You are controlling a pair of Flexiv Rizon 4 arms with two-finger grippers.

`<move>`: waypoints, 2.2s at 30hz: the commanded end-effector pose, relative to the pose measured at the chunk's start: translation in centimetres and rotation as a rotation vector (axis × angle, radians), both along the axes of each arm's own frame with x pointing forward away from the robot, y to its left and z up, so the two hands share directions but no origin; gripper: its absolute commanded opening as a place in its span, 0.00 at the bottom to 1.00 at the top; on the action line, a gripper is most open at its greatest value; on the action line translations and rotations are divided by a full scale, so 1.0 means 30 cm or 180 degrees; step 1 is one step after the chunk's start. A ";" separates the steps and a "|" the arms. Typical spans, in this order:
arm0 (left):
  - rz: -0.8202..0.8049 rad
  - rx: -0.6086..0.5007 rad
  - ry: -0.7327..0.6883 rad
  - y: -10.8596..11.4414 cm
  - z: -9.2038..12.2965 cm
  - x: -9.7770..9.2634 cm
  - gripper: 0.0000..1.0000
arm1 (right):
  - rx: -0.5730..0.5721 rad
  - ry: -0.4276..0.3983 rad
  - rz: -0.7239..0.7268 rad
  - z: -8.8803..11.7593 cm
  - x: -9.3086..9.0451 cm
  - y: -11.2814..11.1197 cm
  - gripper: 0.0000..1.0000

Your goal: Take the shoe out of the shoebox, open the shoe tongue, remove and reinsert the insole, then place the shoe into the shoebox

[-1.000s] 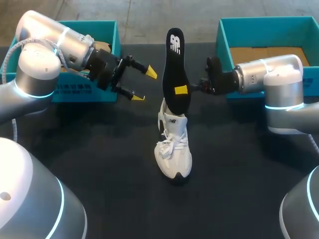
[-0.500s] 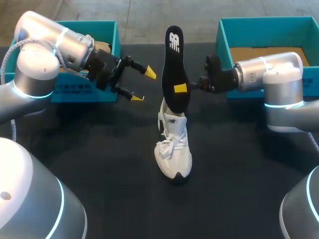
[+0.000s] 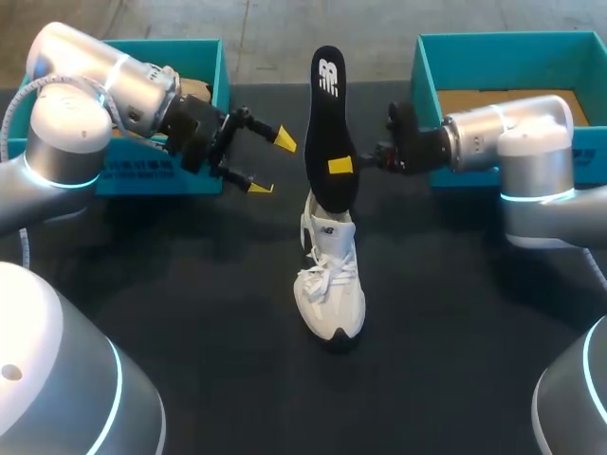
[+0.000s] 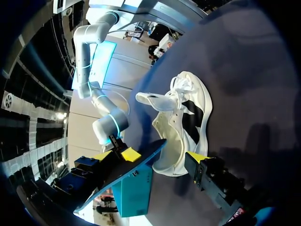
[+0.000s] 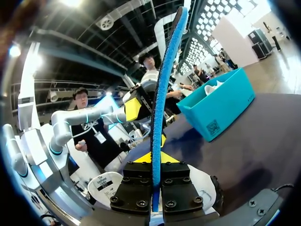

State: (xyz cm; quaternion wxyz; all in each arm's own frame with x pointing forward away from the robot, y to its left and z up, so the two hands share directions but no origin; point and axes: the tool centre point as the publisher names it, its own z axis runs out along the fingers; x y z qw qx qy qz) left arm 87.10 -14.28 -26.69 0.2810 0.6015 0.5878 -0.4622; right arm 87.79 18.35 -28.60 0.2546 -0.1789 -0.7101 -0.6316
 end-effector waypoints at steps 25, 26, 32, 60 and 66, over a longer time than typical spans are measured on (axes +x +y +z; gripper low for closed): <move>0.0013 -0.0001 -0.0023 0.018 -0.001 -0.019 1.00 | -0.0017 0.0015 0.0056 -0.031 -0.003 0.058 0.00; 0.0015 -0.0003 -0.0024 0.018 -0.002 -0.019 1.00 | -0.0014 -0.0004 0.0050 -0.033 -0.004 0.059 0.00; 0.0067 -0.0038 -0.0073 0.020 -0.006 -0.013 1.00 | -0.0063 -0.0028 0.0067 -0.045 -0.010 0.063 0.00; -0.0061 0.0106 -0.0056 -0.026 -0.043 0.086 1.00 | -0.0122 0.0045 0.0032 -0.084 -0.044 0.052 0.00; -0.0072 0.0132 -0.0057 -0.039 -0.050 0.103 1.00 | -0.0132 0.0060 0.0018 -0.088 -0.048 0.050 0.00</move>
